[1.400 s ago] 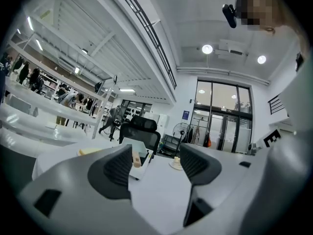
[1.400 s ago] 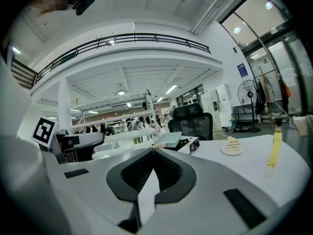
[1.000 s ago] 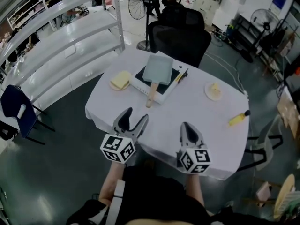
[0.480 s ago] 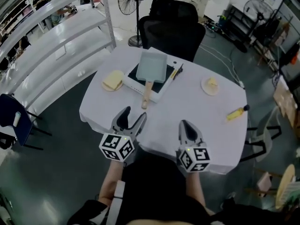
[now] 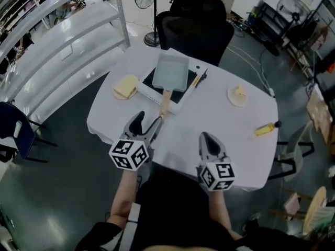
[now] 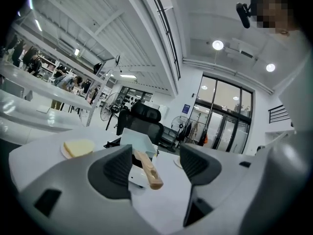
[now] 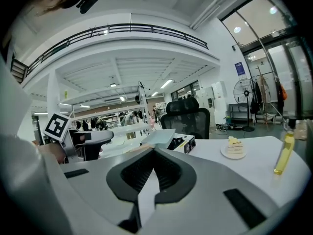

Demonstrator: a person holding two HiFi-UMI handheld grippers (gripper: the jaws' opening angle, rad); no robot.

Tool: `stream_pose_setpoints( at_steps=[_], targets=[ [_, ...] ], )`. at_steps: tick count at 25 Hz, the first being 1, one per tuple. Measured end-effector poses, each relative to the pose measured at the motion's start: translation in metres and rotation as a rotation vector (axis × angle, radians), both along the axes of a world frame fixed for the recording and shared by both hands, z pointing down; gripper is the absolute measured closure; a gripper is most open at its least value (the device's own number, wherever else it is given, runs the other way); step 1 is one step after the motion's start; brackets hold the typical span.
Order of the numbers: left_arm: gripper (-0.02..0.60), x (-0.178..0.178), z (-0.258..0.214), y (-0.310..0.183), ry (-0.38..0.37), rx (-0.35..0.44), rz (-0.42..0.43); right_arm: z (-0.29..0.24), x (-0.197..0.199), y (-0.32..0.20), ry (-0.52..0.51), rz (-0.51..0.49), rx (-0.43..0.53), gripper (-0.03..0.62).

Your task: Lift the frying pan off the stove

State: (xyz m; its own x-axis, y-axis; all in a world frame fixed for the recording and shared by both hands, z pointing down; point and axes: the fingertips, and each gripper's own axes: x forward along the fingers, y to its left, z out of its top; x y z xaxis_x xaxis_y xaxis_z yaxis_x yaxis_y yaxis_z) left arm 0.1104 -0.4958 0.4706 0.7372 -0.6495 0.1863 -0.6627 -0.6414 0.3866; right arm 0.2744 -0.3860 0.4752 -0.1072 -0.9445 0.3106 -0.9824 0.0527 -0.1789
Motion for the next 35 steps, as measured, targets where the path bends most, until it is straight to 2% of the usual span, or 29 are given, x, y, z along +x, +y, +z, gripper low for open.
stream_pose_setpoints(
  at_steps=[8, 13, 16, 22, 26, 35],
  targets=[
    [0.293, 0.020, 0.016, -0.049, -0.008, -0.090, 0.024, 0.007, 0.012, -0.039, -0.013, -0.028, -0.029, 0.588],
    [0.293, 0.041, 0.042, -0.069, 0.010, -0.244, 0.073, 0.017, 0.022, -0.061, -0.027, -0.044, -0.054, 0.588],
    [0.293, 0.052, 0.058, -0.076, -0.006, -0.331, 0.115, 0.021, 0.028, -0.073, -0.033, -0.050, -0.061, 0.588],
    [0.293, 0.071, 0.086, -0.082, -0.056, -0.466, 0.218, 0.033, 0.037, -0.088, -0.054, -0.061, -0.075, 0.588],
    [0.293, 0.082, 0.097, -0.083, -0.087, -0.525, 0.284, 0.041, 0.042, -0.094, -0.069, -0.068, -0.089, 0.588],
    [0.293, 0.100, 0.107, -0.079, 0.014, -0.700, 0.409, 0.052, 0.042, -0.106, -0.089, -0.095, -0.106, 0.588]
  ],
)
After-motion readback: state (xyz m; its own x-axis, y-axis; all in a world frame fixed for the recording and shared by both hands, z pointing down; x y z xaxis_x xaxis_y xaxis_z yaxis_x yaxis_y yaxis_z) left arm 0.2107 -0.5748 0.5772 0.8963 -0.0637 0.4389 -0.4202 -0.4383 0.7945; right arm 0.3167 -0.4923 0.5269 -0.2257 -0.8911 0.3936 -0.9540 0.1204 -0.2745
